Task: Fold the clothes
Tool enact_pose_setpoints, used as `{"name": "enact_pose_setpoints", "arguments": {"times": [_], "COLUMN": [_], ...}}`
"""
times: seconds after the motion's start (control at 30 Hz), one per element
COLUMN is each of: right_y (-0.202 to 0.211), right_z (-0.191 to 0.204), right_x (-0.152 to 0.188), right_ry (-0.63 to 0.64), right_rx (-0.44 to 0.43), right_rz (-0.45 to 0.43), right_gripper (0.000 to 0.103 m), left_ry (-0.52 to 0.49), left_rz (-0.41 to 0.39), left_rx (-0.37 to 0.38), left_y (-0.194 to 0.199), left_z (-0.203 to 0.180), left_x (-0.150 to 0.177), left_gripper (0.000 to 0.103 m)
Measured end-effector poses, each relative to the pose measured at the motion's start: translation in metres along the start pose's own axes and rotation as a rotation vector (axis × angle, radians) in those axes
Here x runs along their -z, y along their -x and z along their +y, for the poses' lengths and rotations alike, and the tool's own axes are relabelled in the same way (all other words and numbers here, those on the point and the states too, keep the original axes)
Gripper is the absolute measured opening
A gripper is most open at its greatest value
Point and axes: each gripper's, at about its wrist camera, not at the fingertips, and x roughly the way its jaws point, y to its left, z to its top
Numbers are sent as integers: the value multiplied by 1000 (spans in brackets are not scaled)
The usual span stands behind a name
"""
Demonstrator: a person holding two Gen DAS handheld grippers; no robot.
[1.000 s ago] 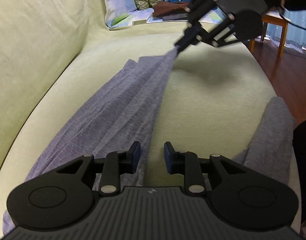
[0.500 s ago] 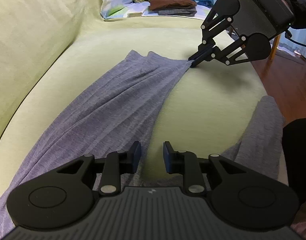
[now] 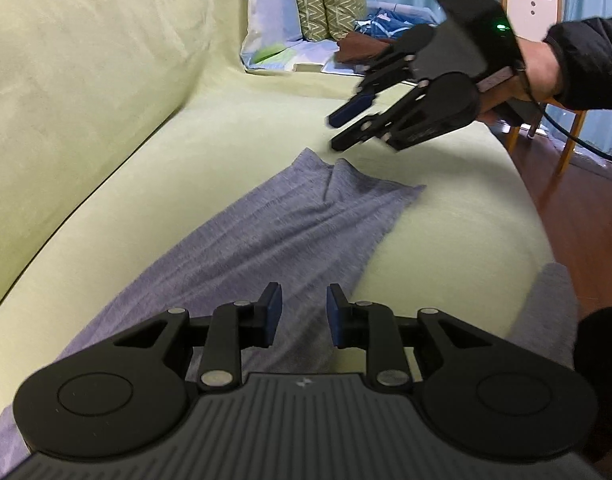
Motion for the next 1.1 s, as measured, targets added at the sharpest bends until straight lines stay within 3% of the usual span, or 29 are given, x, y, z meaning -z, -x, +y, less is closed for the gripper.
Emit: {"name": "enact_pose_setpoints", "arguments": {"times": [0.17,0.3,0.47,0.6,0.67,0.73,0.83,0.93,0.97,1.1], "right_y": [-38,-63,-55,-24,-18,-22,-35,-51,-55,-64], "right_z": [11,-12,-30,-10,5,16,14,-7,-9,-11], "right_x": [-9,-20,-26,-18,-12,-8,-8,-19,-21,-21], "right_ry": [136,50,-71,-5,89,154,132,-1,-14,12], "right_rx": [-22,73,74,-52,-94,-95,-100,-156,-164,-66], "right_rz": [38,62,6,-49,-36,-4,24,71,83,85], "right_gripper": [22,22,22,22,22,22,21,2,0,0], "left_ry": [-40,-50,7,1,-1,-23,-31,-18,-13,-2], "left_rz": [11,15,-29,-26,-28,-20,-16,-20,-21,-29], "left_rx": [33,48,28,13,17,16,21,31,35,38], "left_y": [-20,-25,-15,-20,-22,-29,-32,-33,-34,-32], "left_z": [-13,-19,-10,-8,-8,-14,-18,-18,-17,-17], "left_x": [-2,3,1,-1,-3,-5,-5,-3,-2,0], "left_gripper": [29,29,29,29,30,30,30,29,29,29]}}
